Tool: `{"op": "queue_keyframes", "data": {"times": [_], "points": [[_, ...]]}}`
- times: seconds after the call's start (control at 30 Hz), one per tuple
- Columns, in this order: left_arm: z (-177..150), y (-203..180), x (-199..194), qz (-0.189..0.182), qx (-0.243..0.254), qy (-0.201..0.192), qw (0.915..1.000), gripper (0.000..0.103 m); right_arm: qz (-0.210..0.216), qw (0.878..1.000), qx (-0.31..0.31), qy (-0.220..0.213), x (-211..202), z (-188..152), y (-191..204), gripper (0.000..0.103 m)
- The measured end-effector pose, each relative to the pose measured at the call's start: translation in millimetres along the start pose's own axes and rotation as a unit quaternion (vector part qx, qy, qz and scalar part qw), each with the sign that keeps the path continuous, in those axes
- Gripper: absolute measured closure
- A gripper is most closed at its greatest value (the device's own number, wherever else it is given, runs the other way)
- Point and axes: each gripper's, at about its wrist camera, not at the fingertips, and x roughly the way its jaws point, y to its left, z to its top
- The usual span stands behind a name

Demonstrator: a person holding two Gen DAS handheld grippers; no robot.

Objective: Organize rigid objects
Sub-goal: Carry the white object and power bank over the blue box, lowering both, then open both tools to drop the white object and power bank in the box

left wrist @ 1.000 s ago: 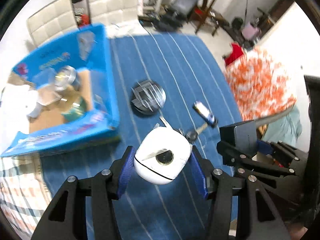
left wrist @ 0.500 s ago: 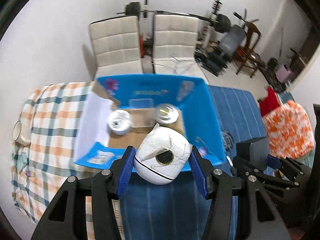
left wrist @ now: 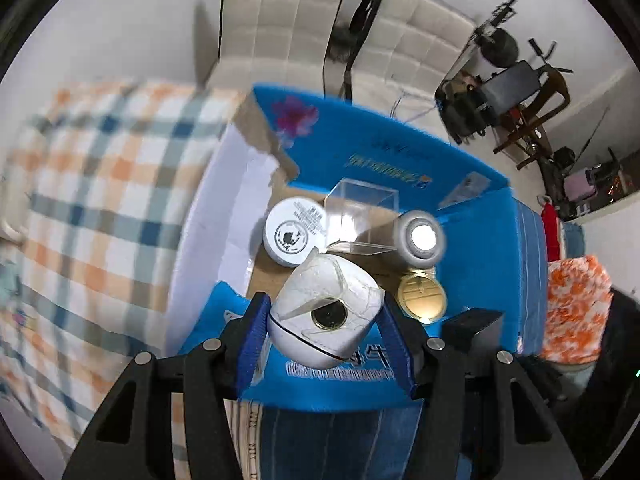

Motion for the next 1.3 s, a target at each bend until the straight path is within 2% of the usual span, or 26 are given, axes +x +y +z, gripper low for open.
{"op": "queue_keyframes", "data": {"times": [0.17, 0.27, 0.43, 0.73, 0.93, 1.03, 1.17, 1.2, 1.23, 1.3], "points": [[15, 24, 51, -0.024, -0.03, 0.08, 0.996, 0.051, 0.021, 0.999, 0.011, 0.027, 44, 11, 4, 0.041], [18, 27, 70, -0.023, -0.025, 0.111, 0.9932, 0.051, 0.014, 1.0, 0.003, 0.028, 61, 17, 10, 0.041], [23, 25, 88, -0.009, -0.01, 0.137, 0.9905, 0.051, 0.004, 0.999, 0.003, 0.043, 87, 25, 14, 0.04], [20, 24, 101, 0.012, 0.005, 0.154, 0.9879, 0.051, -0.013, 0.998, 0.004, 0.068, 121, 29, 14, 0.04], [12, 25, 107, 0.018, 0.003, 0.172, 0.9849, 0.05, -0.019, 0.996, 0.007, 0.082, 129, 32, 13, 0.038], [9, 26, 101, 0.018, 0.0, 0.159, 0.9871, 0.046, -0.026, 0.996, 0.004, 0.084, 128, 34, 14, 0.038], [9, 20, 86, 0.023, 0.001, 0.133, 0.9908, 0.046, -0.039, 0.996, -0.001, 0.082, 116, 34, 14, 0.037], [8, 19, 82, 0.026, 0.004, 0.128, 0.9914, 0.043, -0.047, 0.996, 0.001, 0.08, 113, 33, 11, 0.037], [6, 17, 76, 0.033, 0.009, 0.119, 0.9923, 0.028, -0.055, 0.995, 0.003, 0.078, 108, 33, 10, 0.034], [3, 13, 66, 0.043, 0.015, 0.1, 0.994, 0.009, -0.067, 0.995, 0.009, 0.068, 97, 32, 4, 0.027]]}}
